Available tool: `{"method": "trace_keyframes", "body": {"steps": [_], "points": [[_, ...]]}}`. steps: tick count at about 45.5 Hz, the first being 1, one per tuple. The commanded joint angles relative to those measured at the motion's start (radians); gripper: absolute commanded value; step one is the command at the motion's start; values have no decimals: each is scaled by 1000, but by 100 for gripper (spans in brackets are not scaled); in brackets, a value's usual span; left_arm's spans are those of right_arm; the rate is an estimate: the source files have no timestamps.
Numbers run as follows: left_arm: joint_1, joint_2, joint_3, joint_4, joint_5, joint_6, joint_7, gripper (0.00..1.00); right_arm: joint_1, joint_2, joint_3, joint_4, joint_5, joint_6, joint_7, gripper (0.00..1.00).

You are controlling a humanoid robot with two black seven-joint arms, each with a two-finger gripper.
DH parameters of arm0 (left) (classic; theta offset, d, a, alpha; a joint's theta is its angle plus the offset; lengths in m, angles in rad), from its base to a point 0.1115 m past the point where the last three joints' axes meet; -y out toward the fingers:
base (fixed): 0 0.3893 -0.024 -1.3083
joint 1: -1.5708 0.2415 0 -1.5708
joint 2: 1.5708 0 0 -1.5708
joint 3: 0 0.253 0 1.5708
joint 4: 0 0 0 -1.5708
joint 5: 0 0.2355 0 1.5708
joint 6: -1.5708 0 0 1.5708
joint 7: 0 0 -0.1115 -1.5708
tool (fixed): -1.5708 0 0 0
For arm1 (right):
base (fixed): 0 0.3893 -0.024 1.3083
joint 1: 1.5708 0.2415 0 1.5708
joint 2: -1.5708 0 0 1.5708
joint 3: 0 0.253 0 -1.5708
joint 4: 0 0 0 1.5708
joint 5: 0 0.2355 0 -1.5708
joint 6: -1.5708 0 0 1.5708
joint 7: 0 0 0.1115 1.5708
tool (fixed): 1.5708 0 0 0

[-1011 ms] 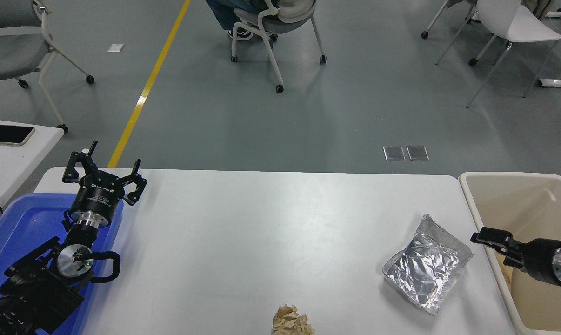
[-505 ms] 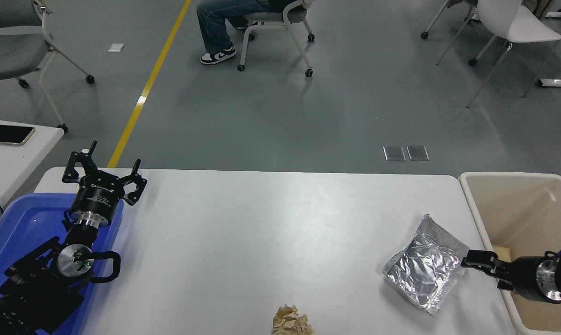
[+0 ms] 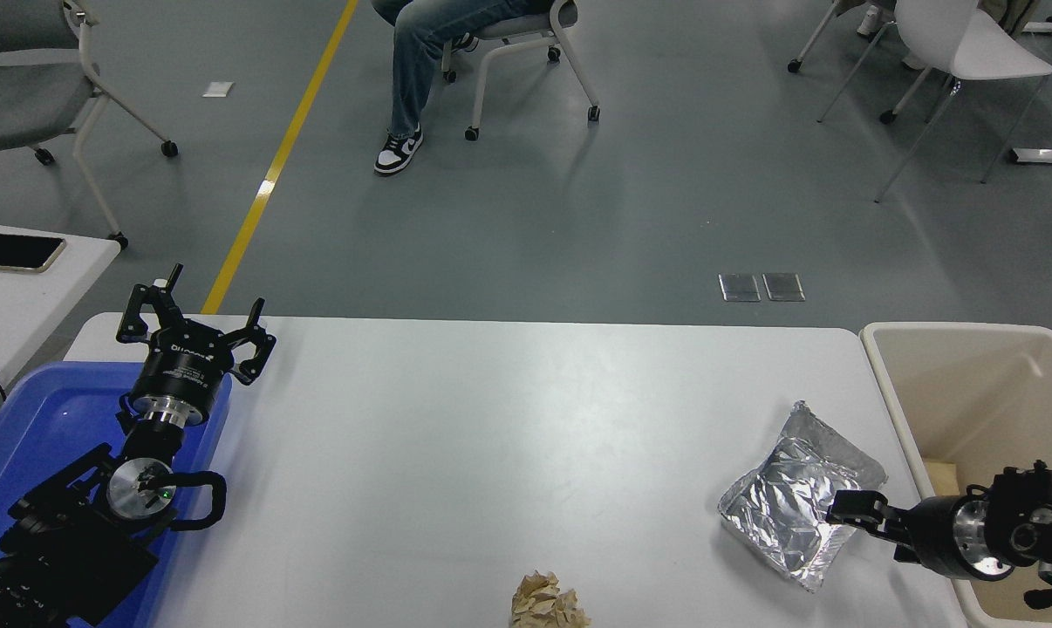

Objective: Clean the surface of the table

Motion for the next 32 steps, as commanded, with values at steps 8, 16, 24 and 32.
{"method": "trace_keyframes", "body": {"steps": [8,16,24,32], "points": [[0,0,0,1,0,0,0,100,-20,72,-4,-55,-1,3,-7,59],[0,0,0,0,0,0,0,100,-17,69,-13,-55,0,49,-9,0],[0,0,0,0,0,0,0,100,-14,57,-13,-56,2,65,-7,0],[0,0,0,0,0,0,0,100,-13,48,-7,-55,6,65,-6,0]]}}
